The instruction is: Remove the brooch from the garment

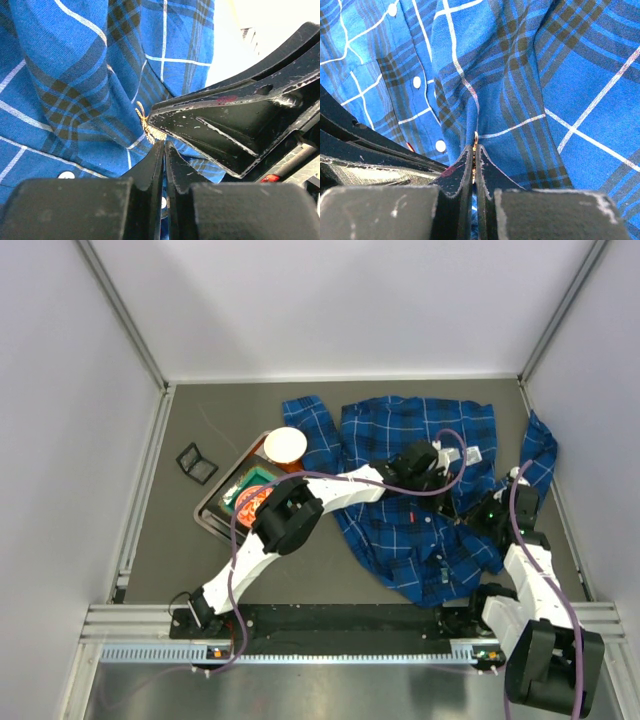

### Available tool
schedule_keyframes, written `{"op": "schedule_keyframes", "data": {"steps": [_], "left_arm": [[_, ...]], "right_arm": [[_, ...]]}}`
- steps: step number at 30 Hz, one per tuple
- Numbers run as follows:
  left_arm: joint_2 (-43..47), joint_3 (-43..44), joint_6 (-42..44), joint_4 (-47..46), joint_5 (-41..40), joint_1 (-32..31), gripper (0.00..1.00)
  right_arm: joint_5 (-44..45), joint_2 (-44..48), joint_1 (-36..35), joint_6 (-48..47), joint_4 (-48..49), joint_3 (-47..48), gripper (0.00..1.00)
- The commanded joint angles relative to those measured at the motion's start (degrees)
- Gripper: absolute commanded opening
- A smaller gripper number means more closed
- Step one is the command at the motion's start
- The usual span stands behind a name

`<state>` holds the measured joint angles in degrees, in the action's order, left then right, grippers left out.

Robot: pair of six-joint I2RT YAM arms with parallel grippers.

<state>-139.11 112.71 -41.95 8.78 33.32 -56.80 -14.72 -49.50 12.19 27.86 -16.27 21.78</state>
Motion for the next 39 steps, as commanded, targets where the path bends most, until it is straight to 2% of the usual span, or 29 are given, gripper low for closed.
{"op": "schedule_keyframes", "data": {"steps": [1,6,14,18,22,25,39], "left_arm": [[3.7,0.8,3.7,1.5,-1.7,-0.2,0.09],[0.9,5.2,4.6,5.4,-3.2,0.0,0.09],[-3.1,11.8,4.2,8.9,-3.5,0.0,0.14],[-4.6,12.3,3.6,10.1,-2.8,0.0,0.14],[-4.5,12.1,4.6,11.4,-3.5,0.0,0.22],[-4.2,12.0,5.2,11.7,-4.3,0.0,0.23],[-6.7,12.6,3.3,9.6,-1.6,-0.1,0.16]], "right_arm": [[-1.0,0.7,0.5,-0.3,0.7,0.8,0.0],[-1.1,0.7,0.6,-0.5,0.7,0.9,0.0],[-1.4,0.9,0.6,-0.7,0.6,0.9,0.0],[-1.5,1.0,0.6,-0.7,0.6,0.8,0.0],[-1.6,0.8,0.6,-0.8,0.7,0.9,0.0],[-1.8,0.9,0.6,-0.9,0.8,0.9,0.0],[-2.8,0.9,0.6,-1.1,1.1,0.8,0.0]]}}
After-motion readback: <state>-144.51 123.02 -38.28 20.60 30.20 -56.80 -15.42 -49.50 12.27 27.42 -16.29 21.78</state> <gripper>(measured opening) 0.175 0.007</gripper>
